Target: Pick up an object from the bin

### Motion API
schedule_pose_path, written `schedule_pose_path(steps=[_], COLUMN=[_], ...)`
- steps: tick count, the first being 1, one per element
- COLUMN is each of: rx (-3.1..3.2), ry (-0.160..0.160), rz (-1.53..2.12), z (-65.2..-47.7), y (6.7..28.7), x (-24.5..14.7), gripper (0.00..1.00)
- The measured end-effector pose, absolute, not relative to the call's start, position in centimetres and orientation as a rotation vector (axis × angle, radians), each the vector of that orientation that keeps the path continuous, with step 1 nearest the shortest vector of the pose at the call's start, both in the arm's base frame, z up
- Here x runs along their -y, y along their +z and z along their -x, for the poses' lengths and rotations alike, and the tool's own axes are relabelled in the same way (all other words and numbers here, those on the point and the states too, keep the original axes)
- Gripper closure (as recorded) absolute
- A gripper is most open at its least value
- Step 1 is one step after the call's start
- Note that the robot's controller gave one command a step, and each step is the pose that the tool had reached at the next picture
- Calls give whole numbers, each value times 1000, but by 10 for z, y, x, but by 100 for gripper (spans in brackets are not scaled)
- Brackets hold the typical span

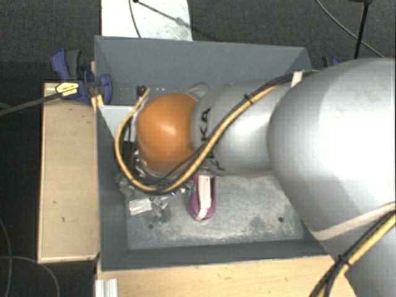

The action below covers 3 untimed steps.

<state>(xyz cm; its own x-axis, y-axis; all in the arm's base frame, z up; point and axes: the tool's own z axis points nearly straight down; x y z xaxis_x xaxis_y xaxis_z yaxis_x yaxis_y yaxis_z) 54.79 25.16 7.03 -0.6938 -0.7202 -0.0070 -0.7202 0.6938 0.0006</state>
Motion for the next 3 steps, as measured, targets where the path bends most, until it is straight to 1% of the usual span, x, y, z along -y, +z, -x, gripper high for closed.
schedule_pose_path(steps=[1, 2, 3], rx=[-2888, -2890, -2890], ry=[7, 4, 2], rz=[1222, 1215, 1200], z=[-548, -549, -551], y=[70, 74, 177], x=[-252, -253, -254], gripper=[100, 100, 100])
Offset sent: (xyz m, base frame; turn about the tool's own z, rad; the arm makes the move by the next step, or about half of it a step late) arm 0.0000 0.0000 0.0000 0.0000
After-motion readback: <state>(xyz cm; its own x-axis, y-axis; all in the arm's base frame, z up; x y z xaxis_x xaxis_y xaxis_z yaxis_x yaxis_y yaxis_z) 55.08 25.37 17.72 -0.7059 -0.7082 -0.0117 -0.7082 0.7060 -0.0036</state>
